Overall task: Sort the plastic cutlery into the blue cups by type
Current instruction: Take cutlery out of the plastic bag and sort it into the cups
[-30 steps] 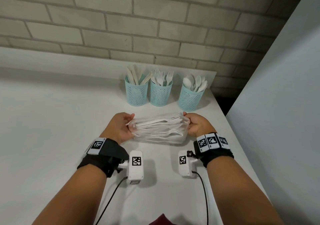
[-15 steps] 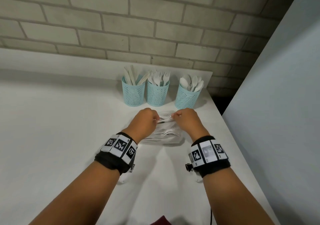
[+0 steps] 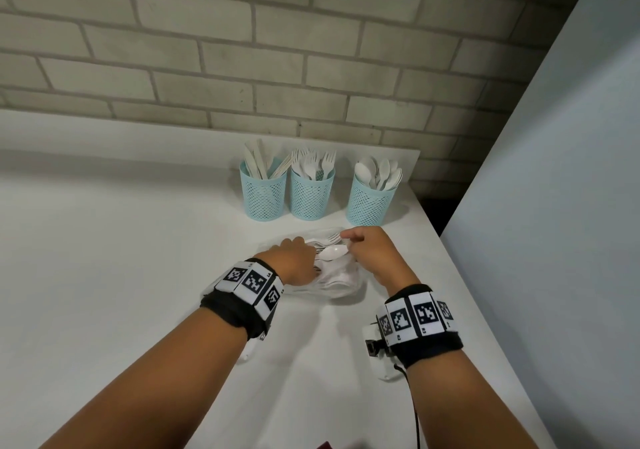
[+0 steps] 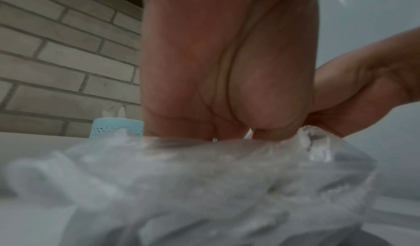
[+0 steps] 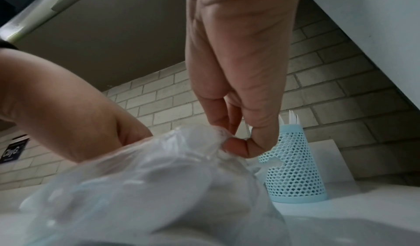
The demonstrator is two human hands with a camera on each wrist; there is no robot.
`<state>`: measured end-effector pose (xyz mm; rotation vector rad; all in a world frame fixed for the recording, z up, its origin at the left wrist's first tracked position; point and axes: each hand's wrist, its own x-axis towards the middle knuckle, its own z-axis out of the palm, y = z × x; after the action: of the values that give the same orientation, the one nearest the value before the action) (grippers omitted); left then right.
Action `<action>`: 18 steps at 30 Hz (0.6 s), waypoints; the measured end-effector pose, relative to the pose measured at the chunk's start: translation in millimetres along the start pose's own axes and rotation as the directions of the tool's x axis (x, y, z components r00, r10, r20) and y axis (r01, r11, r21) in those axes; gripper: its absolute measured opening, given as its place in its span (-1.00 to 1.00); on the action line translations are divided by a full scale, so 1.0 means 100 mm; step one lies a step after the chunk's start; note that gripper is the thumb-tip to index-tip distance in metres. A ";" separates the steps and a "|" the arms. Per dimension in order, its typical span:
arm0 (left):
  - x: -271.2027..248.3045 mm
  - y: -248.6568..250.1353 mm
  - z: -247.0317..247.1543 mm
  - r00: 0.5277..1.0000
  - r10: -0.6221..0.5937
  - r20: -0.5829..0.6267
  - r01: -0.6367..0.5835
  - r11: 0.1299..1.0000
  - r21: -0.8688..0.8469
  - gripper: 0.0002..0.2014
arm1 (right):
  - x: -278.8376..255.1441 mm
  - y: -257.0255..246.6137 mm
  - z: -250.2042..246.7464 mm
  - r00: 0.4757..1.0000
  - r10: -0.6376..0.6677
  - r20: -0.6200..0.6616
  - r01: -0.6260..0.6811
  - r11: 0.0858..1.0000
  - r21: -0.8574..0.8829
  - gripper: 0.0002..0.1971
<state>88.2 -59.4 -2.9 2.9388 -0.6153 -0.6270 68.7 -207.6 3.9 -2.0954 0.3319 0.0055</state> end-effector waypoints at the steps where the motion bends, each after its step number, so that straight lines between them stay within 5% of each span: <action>1: 0.01 0.01 0.00 1.000 -0.012 0.007 0.012 1.000 0.004 -0.50 | 0.00 0.00 -0.01 1.000 0.003 0.000 -0.003 1.000 0.027 -0.68; 18: 0.08 0.02 -0.07 0.997 -0.075 -0.007 0.075 0.997 -0.031 -0.49 | 0.03 0.03 -0.02 0.999 -0.014 -0.035 0.020 0.985 0.169 -0.65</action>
<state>96.9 -63.9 1.0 2.9466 -0.4920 -0.6249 70.7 -211.9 1.8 -1.9313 0.3238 -0.0662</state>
